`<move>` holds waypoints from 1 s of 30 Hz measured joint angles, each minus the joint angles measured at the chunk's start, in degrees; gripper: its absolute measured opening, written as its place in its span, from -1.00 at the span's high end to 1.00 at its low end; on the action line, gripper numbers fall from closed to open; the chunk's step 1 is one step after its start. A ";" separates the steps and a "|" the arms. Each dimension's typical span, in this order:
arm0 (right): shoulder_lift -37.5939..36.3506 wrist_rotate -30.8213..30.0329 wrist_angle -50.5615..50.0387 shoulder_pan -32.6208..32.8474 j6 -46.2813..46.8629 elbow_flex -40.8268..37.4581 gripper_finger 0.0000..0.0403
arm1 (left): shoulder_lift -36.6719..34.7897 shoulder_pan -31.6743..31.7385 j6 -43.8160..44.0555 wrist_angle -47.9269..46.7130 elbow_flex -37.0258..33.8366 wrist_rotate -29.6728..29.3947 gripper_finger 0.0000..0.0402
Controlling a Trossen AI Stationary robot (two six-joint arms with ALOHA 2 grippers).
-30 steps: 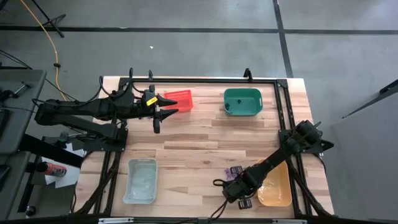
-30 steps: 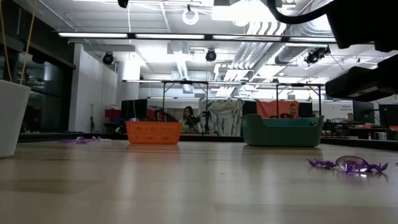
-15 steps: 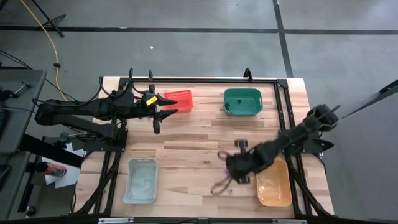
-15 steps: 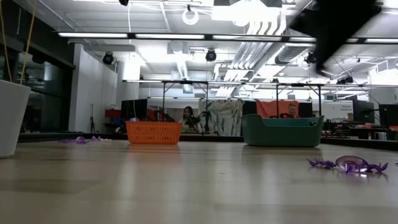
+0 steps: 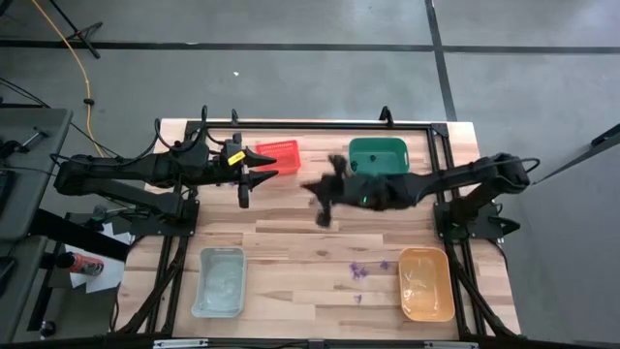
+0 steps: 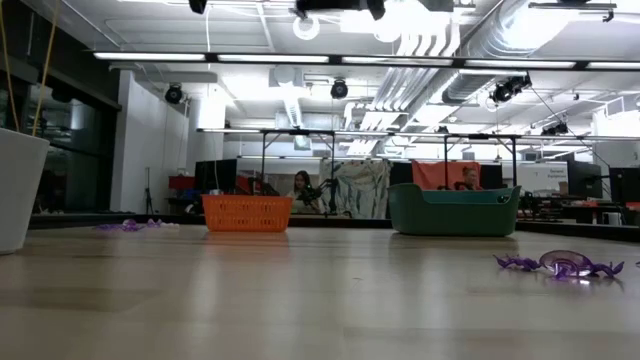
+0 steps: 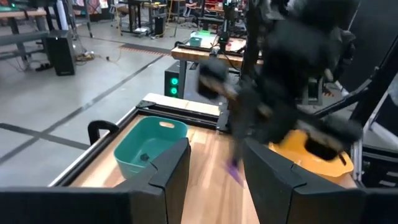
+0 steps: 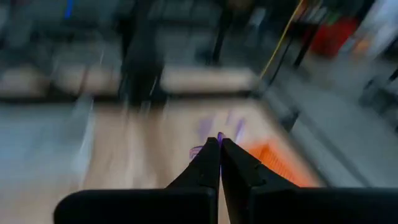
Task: Sort Halloween decoration
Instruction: Put the purple witch hat toy into the orange bin
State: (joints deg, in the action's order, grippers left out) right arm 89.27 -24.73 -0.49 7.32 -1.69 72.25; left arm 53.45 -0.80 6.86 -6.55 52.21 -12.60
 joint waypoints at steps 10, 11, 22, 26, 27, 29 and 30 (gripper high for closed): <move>0.00 6.37 16.17 -6.57 -2.87 0.00 1.00 | 0.00 0.00 1.56 -0.04 0.02 0.02 0.32; 0.00 6.53 16.24 -6.63 -2.86 0.00 1.00 | 0.00 0.00 1.56 -0.04 0.00 0.02 0.32; 0.00 7.41 16.18 -6.61 -2.87 0.00 1.00 | 0.00 0.00 1.53 -0.02 0.00 -1.05 0.32; 0.00 7.99 13.71 -7.74 -2.95 0.00 1.00 | 0.00 0.00 1.59 1.09 0.00 -1.20 0.32; 0.02 9.24 11.93 -8.53 -3.25 0.00 1.00 | 0.00 0.00 1.88 1.87 0.01 -1.84 0.32; 0.71 12.58 9.35 -11.02 -3.23 0.00 1.00 | 0.00 0.00 2.55 4.16 0.00 -4.37 0.32; 1.31 14.70 8.22 -12.57 -3.05 0.00 1.00 | 0.03 0.00 2.85 5.20 0.00 -5.99 0.32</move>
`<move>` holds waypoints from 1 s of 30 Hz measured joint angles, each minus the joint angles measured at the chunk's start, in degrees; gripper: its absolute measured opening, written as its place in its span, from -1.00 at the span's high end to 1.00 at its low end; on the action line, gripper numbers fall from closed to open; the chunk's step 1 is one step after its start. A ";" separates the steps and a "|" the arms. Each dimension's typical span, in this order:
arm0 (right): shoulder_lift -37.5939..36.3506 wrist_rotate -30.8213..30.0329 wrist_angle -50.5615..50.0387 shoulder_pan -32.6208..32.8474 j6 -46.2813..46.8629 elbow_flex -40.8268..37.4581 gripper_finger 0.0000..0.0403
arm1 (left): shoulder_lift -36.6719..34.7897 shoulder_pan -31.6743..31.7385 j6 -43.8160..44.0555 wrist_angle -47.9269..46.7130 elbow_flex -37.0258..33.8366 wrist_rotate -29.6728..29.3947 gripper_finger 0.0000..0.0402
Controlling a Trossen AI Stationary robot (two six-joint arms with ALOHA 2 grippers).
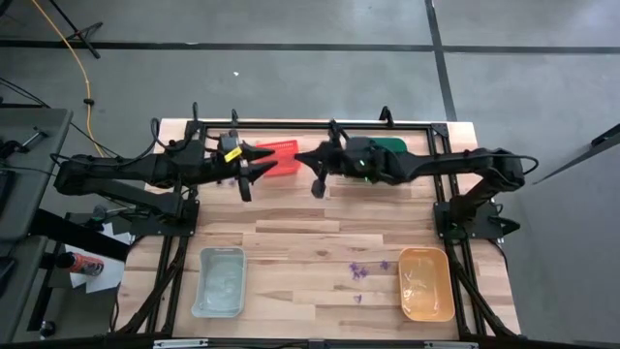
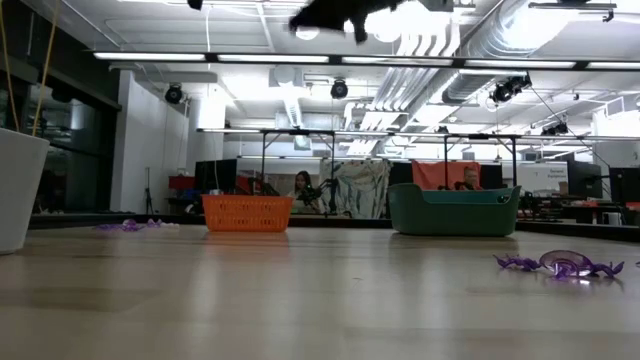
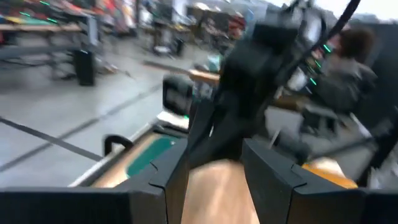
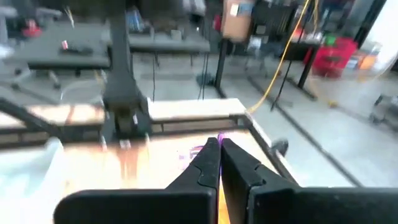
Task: Sort Halloween decoration
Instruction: Put the purple witch hat toy into the orange bin
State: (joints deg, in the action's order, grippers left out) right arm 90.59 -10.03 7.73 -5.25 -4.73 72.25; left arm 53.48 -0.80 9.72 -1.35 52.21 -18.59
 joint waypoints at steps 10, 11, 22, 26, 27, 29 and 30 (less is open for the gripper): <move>16.36 7.32 5.59 -12.61 18.10 1.50 1.00 | 2.98 0.06 -3.16 2.53 0.00 -8.06 0.32; 18.40 7.35 5.21 -13.28 21.09 2.80 1.00 | 3.28 0.20 -4.02 2.47 0.00 -8.10 0.32; 37.32 9.04 -17.80 -14.60 36.11 25.55 1.00 | 1.74 7.42 -9.83 0.45 0.00 -6.14 0.32; 40.56 8.87 -22.41 -14.28 39.13 31.74 0.97 | 1.19 10.66 -9.61 -2.03 0.00 -1.83 0.32; 41.18 8.82 -23.65 -14.28 40.27 33.06 0.93 | 1.13 11.42 -9.55 -2.74 0.00 -0.93 0.32; 42.15 9.06 -26.46 -14.54 43.13 35.15 0.83 | 1.04 12.62 -9.57 -4.01 0.00 0.04 0.32; 42.38 9.38 -27.46 -14.64 43.99 35.82 0.75 | 1.04 13.22 -9.86 -4.63 0.00 0.28 0.32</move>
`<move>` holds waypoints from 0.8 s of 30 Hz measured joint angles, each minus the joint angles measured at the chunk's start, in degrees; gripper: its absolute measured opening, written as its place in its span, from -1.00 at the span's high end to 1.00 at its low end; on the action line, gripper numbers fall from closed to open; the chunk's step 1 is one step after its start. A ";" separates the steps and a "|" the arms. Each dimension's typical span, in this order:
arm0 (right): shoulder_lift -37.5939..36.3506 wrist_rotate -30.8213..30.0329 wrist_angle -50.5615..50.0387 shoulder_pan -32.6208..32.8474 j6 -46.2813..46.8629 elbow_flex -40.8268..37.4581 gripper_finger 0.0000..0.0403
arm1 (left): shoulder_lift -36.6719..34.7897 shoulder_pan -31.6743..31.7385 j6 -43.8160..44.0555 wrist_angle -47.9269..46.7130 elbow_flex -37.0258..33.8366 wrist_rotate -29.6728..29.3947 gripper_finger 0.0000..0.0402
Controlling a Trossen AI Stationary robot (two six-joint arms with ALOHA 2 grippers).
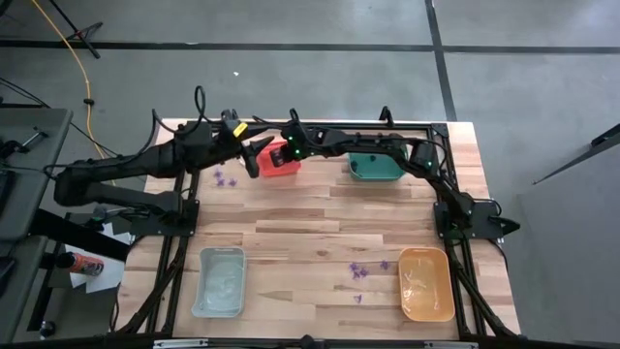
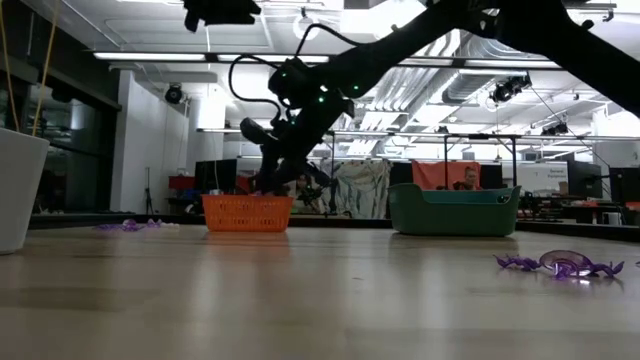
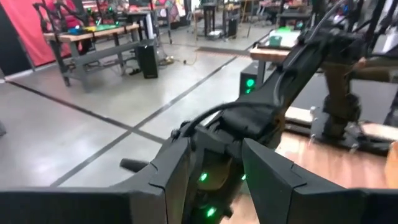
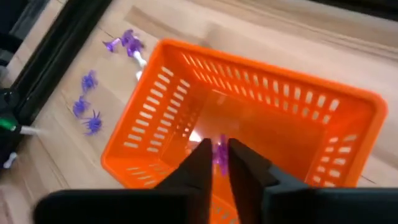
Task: Sort Halloween decoration
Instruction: Put the purple witch hat toy into the orange bin
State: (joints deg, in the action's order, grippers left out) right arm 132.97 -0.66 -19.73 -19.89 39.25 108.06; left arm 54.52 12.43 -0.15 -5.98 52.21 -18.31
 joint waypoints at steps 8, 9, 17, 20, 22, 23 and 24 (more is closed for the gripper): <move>-0.09 1.16 -4.09 -1.27 -3.77 3.95 -0.01 | -0.96 3.22 -1.36 -0.64 0.00 0.14 0.32; -0.34 2.06 -4.71 -1.66 -5.13 4.56 -0.08 | -1.38 3.50 -1.53 -0.68 0.00 0.13 0.32; -10.42 1.87 -18.14 -7.04 -22.23 4.47 -0.21 | -4.38 5.18 1.38 -1.46 0.01 -0.09 0.32; -15.86 1.68 -21.35 -8.92 -27.19 1.63 -0.22 | -4.46 5.85 5.00 -4.25 0.02 -0.21 0.32; -20.11 0.60 -21.47 -10.05 -28.93 -1.75 -0.22 | -3.99 6.52 7.39 -6.24 0.02 -0.36 0.32; -22.55 0.54 -21.33 -10.68 -29.18 -3.98 -0.22 | -3.57 6.87 8.58 -7.29 0.02 -0.45 0.32; -25.04 0.09 -20.58 -11.18 -29.01 -6.46 -0.22 | -3.07 7.26 9.90 -8.58 0.00 -0.51 0.32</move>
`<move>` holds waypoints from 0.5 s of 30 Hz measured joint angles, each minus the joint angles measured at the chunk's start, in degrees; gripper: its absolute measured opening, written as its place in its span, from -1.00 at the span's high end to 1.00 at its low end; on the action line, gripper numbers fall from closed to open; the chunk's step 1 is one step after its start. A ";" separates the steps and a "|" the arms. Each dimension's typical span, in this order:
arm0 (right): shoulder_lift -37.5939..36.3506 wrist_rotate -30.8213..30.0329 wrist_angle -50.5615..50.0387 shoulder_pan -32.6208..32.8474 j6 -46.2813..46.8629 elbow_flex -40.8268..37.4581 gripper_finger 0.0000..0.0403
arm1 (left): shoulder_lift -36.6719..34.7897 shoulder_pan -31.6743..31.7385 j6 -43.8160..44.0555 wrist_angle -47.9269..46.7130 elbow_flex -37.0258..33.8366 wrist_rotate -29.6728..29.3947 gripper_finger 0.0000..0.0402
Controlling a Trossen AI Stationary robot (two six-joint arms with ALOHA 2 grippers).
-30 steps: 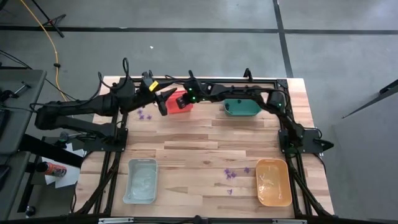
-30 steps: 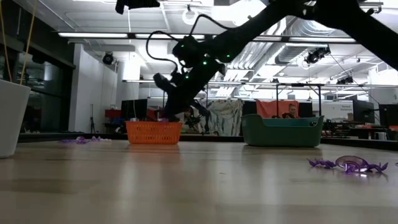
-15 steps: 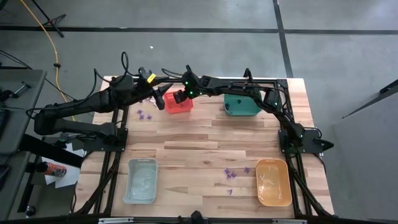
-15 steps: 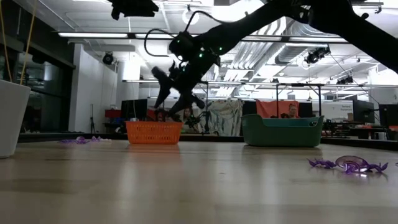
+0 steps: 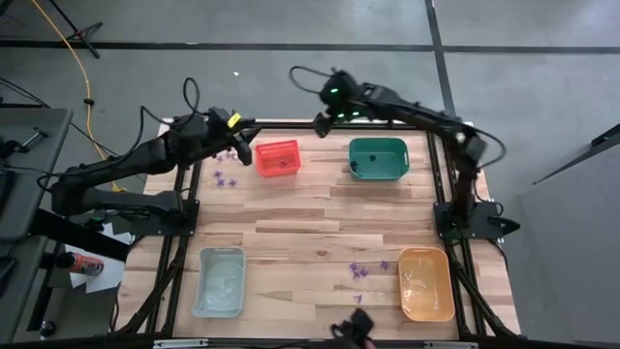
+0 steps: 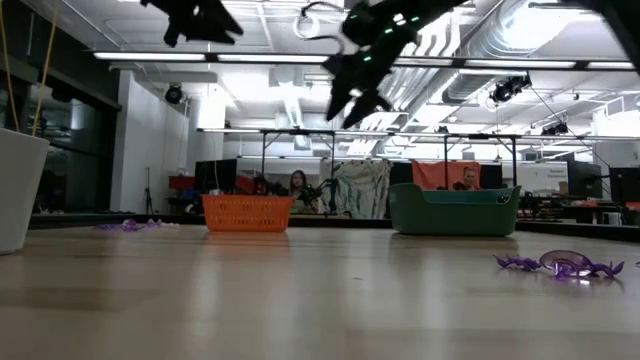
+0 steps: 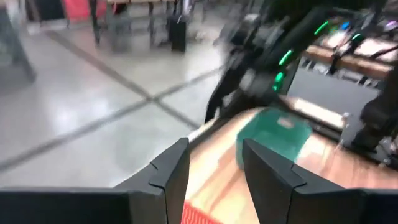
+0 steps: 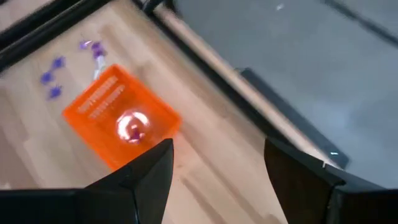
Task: Sort Halloween decoration
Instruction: Put the purple witch hat toy into the orange bin
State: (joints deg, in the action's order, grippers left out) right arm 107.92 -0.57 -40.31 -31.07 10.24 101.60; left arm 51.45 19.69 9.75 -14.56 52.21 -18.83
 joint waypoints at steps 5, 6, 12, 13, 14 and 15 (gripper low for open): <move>-13.02 -0.18 5.16 -1.38 4.78 -15.94 -0.22 | 4.23 6.46 13.36 -11.28 0.83 -2.40 0.33; -15.48 0.24 6.26 -1.18 6.33 -19.34 -0.22 | 5.67 9.37 15.57 -15.20 1.22 -1.99 0.34; -26.13 0.70 15.66 1.42 19.34 -37.31 -0.22 | 15.89 25.41 21.32 -24.39 0.86 12.68 0.39; -27.17 0.79 17.28 2.06 21.72 -39.57 -0.22 | 17.69 26.92 21.14 -25.04 0.79 13.91 0.39; -27.99 1.05 18.71 2.68 23.94 -41.60 -0.22 | 19.52 27.98 20.70 -25.11 0.70 13.94 0.40; -28.69 1.21 20.15 3.38 25.90 -43.53 -0.22 | 21.27 28.84 20.15 -24.92 0.59 13.13 0.40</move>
State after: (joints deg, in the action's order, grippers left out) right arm 79.23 0.65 -20.16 -27.69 36.14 58.07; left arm 72.71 48.53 29.90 -39.48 52.80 -5.69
